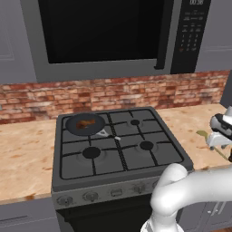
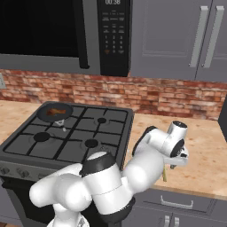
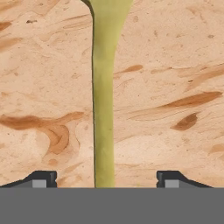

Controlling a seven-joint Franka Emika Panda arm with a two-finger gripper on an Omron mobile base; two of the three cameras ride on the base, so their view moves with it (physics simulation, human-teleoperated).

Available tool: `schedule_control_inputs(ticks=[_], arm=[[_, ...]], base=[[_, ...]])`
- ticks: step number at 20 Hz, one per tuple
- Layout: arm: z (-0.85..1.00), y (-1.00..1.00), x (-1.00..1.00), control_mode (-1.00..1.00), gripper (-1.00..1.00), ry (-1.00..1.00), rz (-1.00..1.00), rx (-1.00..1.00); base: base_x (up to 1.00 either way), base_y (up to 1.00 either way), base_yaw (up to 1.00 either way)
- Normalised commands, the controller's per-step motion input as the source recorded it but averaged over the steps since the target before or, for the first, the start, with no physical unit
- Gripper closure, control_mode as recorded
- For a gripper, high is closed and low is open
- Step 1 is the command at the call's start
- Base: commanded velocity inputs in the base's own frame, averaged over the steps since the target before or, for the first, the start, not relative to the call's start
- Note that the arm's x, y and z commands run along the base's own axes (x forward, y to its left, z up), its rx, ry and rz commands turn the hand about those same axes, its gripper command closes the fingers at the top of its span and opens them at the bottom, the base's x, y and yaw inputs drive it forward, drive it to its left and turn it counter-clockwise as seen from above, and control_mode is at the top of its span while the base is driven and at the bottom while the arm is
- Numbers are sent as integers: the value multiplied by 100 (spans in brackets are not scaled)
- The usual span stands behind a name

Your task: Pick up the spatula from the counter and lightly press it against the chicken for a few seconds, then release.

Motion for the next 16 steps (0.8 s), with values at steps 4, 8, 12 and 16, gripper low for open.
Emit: schedule_control_inputs(ticks=[4, 8, 12, 16], arm=[[-12, -2, 15, -100, -100, 4, 0, 0], [-14, 0, 13, -100, -100, 4, 0, 0], [-19, 0, 12, -100, -100, 5, 0, 0], [-22, 0, 7, -100, -100, 4, 0, 0]], base=[[0, 0, 0], [0, 0, 0], [0, 0, 0], [0, 0, 0]])
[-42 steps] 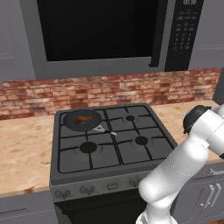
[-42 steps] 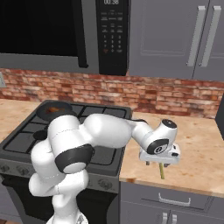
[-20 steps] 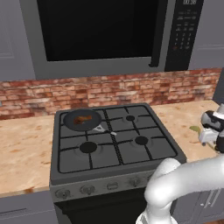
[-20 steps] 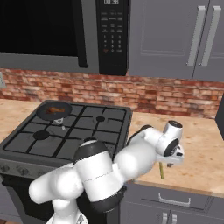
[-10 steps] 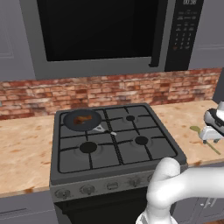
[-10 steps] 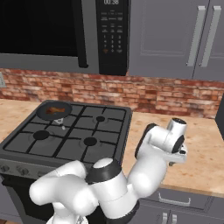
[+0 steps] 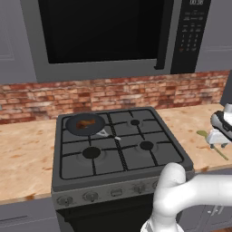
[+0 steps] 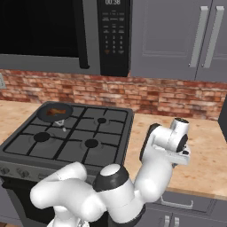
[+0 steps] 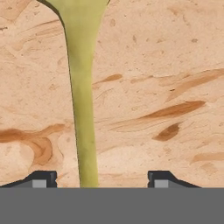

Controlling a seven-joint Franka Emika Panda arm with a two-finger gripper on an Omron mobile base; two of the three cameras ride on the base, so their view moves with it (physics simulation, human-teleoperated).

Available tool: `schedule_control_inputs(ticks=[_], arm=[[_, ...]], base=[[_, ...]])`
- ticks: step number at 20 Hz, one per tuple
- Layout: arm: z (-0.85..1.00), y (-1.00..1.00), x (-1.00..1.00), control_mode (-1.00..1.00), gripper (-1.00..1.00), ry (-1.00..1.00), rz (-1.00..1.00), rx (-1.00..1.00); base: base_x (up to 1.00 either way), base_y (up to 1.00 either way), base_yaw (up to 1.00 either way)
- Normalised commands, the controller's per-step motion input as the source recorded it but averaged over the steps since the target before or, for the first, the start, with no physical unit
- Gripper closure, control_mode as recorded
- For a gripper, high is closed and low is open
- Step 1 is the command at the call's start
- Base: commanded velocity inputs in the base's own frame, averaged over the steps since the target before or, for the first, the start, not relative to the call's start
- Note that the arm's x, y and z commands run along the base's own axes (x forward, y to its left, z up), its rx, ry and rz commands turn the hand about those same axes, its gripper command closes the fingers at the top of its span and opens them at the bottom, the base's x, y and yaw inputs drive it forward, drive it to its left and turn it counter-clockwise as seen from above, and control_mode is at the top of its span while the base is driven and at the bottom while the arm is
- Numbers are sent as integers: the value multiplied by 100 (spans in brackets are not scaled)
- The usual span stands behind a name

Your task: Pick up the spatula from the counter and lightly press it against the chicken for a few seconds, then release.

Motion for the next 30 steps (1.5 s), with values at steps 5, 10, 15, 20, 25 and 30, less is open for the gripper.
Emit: schedule_control_inputs(ticks=[5, 10, 15, 20, 25, 30], arm=[[-27, 0, 3, -100, -100, 4, 0, 1], [-35, 0, 0, -100, -100, 3, 0, 2], [-41, 0, 0, -100, -100, 1, 0, 1], [-45, 10, -3, -100, -100, 0, 0, 0], [-44, 15, -14, -100, -100, 0, 0, 0], [-45, 17, -17, -100, -100, 0, 0, 0]], base=[[0, 0, 0], [0, 0, 0], [0, 0, 0], [0, 0, 0], [0, 0, 0], [0, 0, 0]])
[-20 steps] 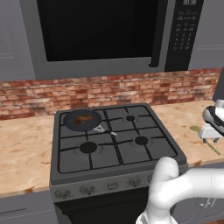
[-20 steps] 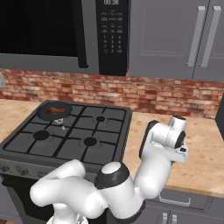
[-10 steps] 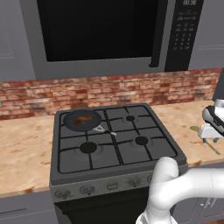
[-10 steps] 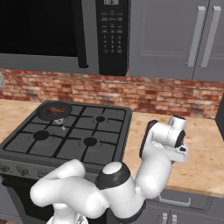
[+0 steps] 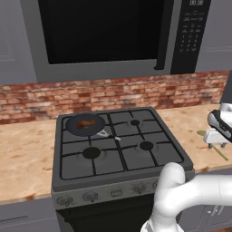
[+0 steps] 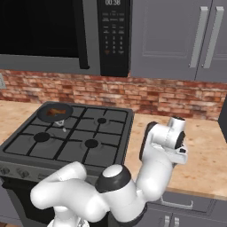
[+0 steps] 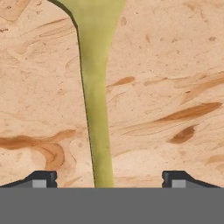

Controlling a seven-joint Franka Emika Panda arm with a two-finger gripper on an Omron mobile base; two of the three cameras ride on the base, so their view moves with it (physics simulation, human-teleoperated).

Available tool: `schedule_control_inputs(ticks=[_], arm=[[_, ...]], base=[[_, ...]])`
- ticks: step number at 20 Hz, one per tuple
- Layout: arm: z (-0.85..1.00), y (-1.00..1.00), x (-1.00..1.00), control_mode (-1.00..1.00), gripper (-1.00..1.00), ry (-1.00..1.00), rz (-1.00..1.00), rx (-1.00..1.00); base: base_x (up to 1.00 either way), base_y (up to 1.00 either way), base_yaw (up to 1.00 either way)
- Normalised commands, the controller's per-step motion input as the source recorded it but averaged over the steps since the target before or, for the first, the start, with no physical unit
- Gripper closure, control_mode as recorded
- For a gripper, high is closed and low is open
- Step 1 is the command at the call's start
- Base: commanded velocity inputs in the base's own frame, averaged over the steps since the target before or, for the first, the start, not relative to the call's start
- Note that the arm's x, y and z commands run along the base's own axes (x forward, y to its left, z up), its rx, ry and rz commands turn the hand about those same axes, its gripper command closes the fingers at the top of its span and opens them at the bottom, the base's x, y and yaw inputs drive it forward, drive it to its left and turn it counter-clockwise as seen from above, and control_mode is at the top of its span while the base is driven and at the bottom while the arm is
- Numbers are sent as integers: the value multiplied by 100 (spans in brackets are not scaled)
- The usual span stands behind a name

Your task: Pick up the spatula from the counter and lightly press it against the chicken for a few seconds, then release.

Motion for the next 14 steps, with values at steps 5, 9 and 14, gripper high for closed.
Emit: schedule_control_inputs(ticks=[5, 9, 14], arm=[[-46, 15, -14, -100, -100, 0, 0, 0], [-48, 14, -15, -100, -100, 0, 0, 0], [-49, 12, -15, -100, -100, 0, 0, 0]], base=[[0, 0, 0], [0, 0, 0], [0, 0, 0]])
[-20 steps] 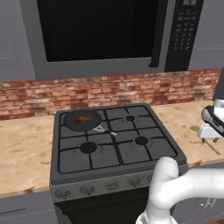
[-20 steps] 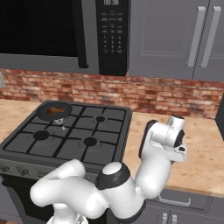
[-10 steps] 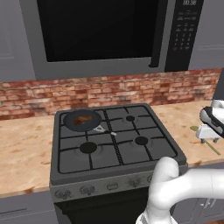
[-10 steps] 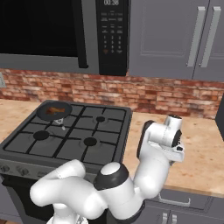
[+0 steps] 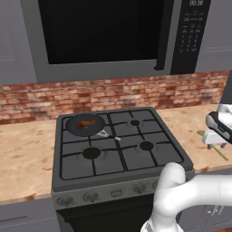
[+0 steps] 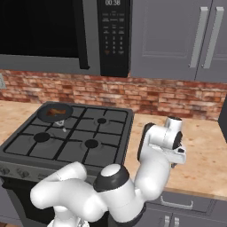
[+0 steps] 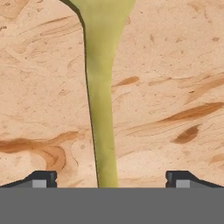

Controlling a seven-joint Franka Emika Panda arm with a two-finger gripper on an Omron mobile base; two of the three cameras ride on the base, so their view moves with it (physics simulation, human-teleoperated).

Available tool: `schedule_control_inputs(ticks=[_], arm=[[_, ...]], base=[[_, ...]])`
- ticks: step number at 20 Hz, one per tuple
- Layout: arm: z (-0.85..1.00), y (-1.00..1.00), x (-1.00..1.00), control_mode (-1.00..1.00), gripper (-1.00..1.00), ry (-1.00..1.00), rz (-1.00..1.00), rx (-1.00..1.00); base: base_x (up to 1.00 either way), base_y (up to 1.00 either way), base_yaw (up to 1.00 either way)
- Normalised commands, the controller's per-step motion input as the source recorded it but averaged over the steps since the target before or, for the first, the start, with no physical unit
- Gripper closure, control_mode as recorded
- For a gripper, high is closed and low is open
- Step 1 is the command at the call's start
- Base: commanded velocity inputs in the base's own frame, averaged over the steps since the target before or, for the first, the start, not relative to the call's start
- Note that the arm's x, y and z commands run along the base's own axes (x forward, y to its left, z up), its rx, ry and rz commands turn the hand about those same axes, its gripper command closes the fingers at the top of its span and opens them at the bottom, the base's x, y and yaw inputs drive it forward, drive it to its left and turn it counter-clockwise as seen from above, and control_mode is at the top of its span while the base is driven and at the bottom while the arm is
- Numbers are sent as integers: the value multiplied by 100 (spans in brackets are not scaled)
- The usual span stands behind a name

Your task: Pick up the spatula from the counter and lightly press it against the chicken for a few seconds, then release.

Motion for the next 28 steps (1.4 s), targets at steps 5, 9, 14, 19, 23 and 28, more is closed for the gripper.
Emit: schedule_control_inputs(ticks=[5, 9, 14, 19, 23, 28], arm=[[-52, 15, -15, -100, -100, 0, 0, 0], [-52, 15, -13, -100, -100, 0, 0, 1], [-53, 14, -12, -100, -100, 0, 0, 1], [-56, 14, -11, -100, 100, 1, 0, 1], [-47, 0, -13, -100, 100, 0, 0, 2], [-42, 0, -16, -100, 100, 0, 0, 4]], base=[[0, 0, 0], [0, 0, 0], [0, 0, 0], [0, 0, 0], [0, 0, 0], [0, 0, 0]])
